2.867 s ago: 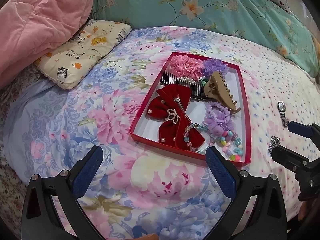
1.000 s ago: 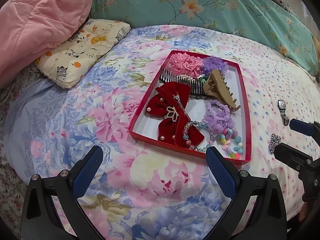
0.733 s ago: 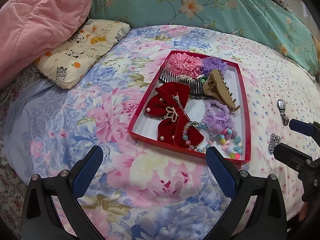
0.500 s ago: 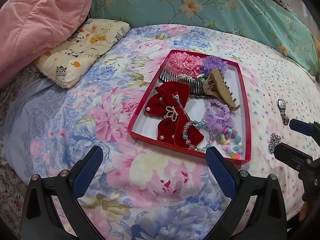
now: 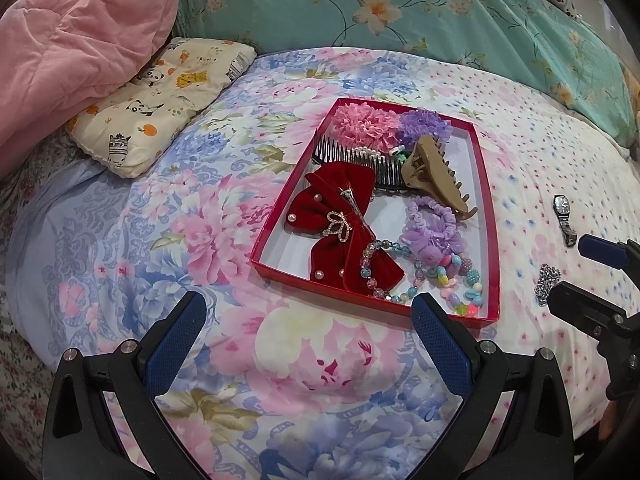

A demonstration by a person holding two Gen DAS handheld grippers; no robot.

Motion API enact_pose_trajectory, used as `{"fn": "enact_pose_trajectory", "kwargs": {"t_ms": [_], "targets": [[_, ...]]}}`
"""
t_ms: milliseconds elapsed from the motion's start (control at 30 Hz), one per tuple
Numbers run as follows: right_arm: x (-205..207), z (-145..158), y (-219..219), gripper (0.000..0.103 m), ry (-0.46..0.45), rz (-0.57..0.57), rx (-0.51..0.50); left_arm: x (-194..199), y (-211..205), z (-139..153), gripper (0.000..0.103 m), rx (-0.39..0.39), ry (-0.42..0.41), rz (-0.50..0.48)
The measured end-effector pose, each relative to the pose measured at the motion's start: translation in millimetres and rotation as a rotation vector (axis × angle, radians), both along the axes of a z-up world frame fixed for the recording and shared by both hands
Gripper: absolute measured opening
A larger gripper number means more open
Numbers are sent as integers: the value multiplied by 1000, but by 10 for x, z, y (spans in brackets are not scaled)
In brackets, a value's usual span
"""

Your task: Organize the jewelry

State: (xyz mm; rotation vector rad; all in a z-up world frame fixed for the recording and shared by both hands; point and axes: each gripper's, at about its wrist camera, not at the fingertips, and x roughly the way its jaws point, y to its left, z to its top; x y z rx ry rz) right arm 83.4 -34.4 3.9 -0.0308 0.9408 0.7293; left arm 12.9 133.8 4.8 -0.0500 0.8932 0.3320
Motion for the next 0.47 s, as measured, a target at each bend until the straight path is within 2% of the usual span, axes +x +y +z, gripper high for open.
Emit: {"fn": "enact_pose_trajectory", "kwargs": {"t_ms": [467], "targets": [[34,-33,-49,103,16,-21,10,31,8,26,103,-5,2,-11]]}}
